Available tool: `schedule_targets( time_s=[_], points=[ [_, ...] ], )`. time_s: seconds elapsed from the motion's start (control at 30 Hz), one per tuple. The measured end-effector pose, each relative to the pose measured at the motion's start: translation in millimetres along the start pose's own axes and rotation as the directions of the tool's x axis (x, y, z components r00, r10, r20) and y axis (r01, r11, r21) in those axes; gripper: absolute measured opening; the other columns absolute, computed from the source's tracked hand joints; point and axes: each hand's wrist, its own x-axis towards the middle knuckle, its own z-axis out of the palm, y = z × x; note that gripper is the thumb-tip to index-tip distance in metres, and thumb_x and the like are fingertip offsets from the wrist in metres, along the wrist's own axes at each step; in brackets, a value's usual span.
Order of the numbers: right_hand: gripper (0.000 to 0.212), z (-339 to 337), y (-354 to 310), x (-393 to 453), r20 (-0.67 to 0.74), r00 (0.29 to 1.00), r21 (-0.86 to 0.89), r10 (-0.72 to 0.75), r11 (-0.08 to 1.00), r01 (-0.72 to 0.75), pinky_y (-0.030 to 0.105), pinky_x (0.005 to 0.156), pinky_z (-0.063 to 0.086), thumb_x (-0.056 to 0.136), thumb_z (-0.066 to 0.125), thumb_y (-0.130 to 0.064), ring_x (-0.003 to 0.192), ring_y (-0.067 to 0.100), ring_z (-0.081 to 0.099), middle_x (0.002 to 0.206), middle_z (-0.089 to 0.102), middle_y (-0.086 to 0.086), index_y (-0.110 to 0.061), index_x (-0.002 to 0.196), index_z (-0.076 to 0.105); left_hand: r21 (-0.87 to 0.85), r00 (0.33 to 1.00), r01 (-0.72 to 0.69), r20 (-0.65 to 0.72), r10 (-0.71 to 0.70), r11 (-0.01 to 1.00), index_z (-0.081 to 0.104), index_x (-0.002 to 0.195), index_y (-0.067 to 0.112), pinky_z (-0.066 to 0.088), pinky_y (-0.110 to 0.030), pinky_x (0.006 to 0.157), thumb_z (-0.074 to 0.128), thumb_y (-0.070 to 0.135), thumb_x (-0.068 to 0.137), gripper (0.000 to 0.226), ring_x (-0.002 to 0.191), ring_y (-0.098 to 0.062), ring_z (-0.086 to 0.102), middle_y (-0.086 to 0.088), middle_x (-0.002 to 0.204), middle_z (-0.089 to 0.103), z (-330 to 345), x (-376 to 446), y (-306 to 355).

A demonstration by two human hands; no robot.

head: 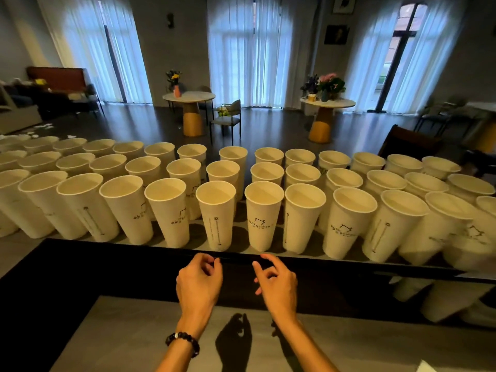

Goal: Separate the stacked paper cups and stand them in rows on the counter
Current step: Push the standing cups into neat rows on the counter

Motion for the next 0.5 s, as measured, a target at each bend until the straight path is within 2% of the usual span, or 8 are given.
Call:
schedule_targets(
  time_s=[0.07, 0.13, 0.23, 0.33, 0.4, 0.5],
  points=[
    [0.035, -15, 8, 0, -0.087, 0.996, 0.003, 0.010, 1.000, -0.010, 0.021, 0.055, 0.056, 0.088, 0.066, -0.041, 0.052, 0.003, 0.065, 0.063, 0.067, -0.006, -0.027, 0.120, 0.061, -0.016, 0.998, -0.042, 0.046, 0.043, 0.999, 0.070, 0.102, 0.023, 0.059, -0.030, 0.062, 0.073, 0.034, 0.088, 0.018, 0.058, -0.001, 0.063, 0.009, 0.060, 0.063, 17, -12, 13],
    [0.035, -34, 19, 3, -0.191, 0.980, 0.015, 0.049, 0.999, -0.047, 0.022, 0.055, 0.055, 0.086, 0.068, -0.042, 0.052, 0.003, 0.064, 0.062, 0.065, -0.005, -0.024, 0.115, 0.060, -0.007, 0.993, -0.072, 0.098, 0.072, 0.997, 0.065, 0.121, 0.022, 0.059, -0.026, 0.066, 0.073, 0.040, 0.087, 0.039, 0.060, 0.001, 0.063, 0.010, 0.060, 0.064, 37, -21, 27],
    [0.050, -58, 30, 8, -0.284, 0.953, 0.035, 0.105, 0.994, -0.099, 0.020, 0.055, 0.053, 0.081, 0.072, -0.045, 0.051, 0.004, 0.064, 0.061, 0.065, -0.005, -0.021, 0.121, 0.054, 0.018, 0.988, -0.070, 0.140, 0.067, 0.997, 0.050, 0.142, 0.018, 0.058, -0.023, 0.069, 0.073, 0.048, 0.085, 0.069, 0.062, 0.002, 0.063, 0.010, 0.061, 0.065, 58, -26, 45],
    [0.072, -73, 29, 18, -0.247, 0.958, 0.052, 0.145, 0.989, -0.137, 0.016, 0.048, 0.049, 0.078, 0.074, -0.049, 0.048, 0.005, 0.064, 0.061, 0.068, -0.004, -0.022, 0.137, 0.045, 0.057, 0.989, -0.037, 0.146, 0.028, 0.998, 0.041, 0.148, 0.015, 0.058, -0.026, 0.071, 0.075, 0.055, 0.080, 0.086, 0.065, 0.000, 0.065, 0.008, 0.064, 0.066, 74, -19, 51],
    [0.087, -80, 22, 27, -0.171, 0.967, 0.057, 0.187, 0.982, -0.180, 0.016, 0.041, 0.048, 0.074, 0.077, -0.052, 0.046, 0.006, 0.065, 0.066, 0.070, -0.001, -0.023, 0.145, 0.037, 0.075, 0.988, -0.020, 0.154, 0.008, 0.997, 0.046, 0.143, 0.018, 0.061, -0.030, 0.071, 0.074, 0.060, 0.076, 0.084, 0.067, -0.005, 0.069, 0.006, 0.072, 0.070, 81, -12, 53],
    [0.093, -87, 11, 40, -0.046, 0.972, 0.027, 0.229, 0.973, -0.228, 0.017, 0.037, 0.044, 0.072, 0.078, -0.053, 0.041, 0.008, 0.062, 0.068, 0.071, 0.003, -0.024, 0.148, 0.033, 0.050, 0.980, 0.043, 0.193, -0.052, 0.998, 0.045, 0.139, 0.019, 0.062, -0.030, 0.055, 0.077, 0.059, 0.075, 0.082, 0.051, -0.010, 0.070, -0.003, 0.108, 0.072, 87, -1, 58]
  ],
)
